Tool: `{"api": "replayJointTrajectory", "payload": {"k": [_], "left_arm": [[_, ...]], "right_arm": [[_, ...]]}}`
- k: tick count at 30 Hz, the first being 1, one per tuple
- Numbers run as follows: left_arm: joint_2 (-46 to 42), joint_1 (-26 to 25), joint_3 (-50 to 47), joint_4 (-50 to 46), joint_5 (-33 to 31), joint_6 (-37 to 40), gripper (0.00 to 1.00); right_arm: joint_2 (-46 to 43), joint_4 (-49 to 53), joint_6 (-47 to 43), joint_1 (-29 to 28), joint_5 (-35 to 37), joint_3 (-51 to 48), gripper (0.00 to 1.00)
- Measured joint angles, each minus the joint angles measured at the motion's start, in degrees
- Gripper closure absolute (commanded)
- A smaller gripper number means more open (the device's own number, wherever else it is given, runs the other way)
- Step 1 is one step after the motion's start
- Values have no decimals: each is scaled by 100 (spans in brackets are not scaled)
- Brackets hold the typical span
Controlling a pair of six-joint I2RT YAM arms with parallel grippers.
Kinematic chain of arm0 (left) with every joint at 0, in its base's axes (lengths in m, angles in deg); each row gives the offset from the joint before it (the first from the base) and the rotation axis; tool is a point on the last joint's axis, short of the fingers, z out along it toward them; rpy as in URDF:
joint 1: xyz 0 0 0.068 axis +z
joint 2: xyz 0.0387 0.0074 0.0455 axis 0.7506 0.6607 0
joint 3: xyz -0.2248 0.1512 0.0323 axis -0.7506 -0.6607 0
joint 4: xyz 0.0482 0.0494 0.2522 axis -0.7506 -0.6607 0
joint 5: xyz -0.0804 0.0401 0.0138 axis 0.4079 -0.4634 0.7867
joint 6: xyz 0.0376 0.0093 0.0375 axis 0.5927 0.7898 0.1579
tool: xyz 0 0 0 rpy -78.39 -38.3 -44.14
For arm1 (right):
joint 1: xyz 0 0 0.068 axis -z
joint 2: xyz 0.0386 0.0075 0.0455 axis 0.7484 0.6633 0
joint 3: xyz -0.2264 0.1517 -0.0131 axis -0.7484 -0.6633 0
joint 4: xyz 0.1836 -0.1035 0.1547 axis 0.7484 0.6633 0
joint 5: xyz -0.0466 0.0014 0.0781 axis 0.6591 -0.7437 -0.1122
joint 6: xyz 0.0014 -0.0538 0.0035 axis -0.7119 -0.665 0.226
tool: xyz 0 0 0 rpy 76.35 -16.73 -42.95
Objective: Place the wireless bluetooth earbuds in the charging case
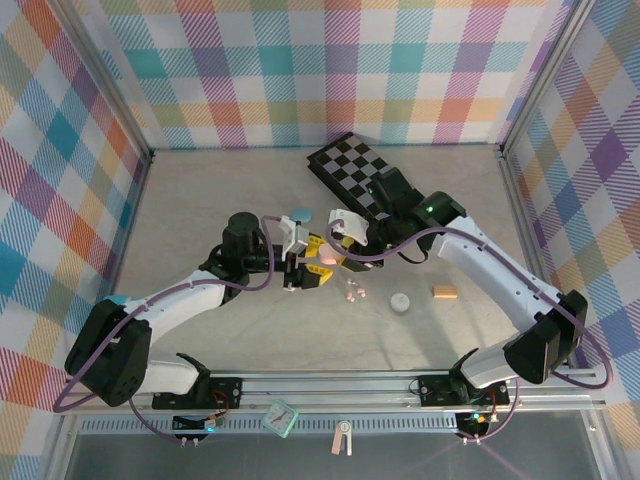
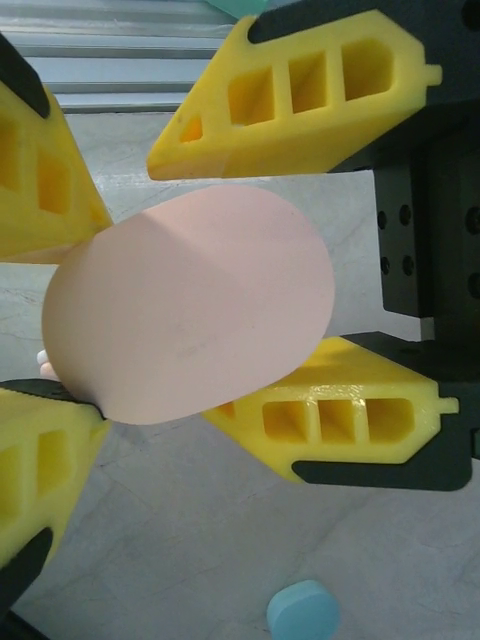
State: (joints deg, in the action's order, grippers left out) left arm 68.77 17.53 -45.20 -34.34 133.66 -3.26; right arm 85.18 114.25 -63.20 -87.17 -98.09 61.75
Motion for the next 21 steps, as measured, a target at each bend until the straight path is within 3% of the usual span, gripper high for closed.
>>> {"api": "replayJointTrajectory", "payload": {"k": [6, 9, 10, 11, 12, 15, 21], "left_arm": [[0, -11, 17, -2, 26, -17, 49], [2, -11, 39, 2, 46, -39, 71], [2, -15, 42, 7, 48, -20, 71], [2, -15, 44, -9, 31, -11, 67], [0, -17, 44, -46, -22, 66, 53], [0, -17, 37, -278, -448, 254, 34], [66, 293, -299, 293, -1300, -24, 11]], "right_arm": [[0, 39, -35, 0, 59, 2, 70], [0, 39, -35, 0, 74, 2, 70], [0, 37, -35, 0, 76, 2, 69], [0, 33, -31, 0, 79, 2, 69], [0, 22, -24, 0, 94, 2, 67], [-7, -197, 136, 2, 284, -63, 59], [-127, -957, 782, 76, 402, -778, 36]]}}
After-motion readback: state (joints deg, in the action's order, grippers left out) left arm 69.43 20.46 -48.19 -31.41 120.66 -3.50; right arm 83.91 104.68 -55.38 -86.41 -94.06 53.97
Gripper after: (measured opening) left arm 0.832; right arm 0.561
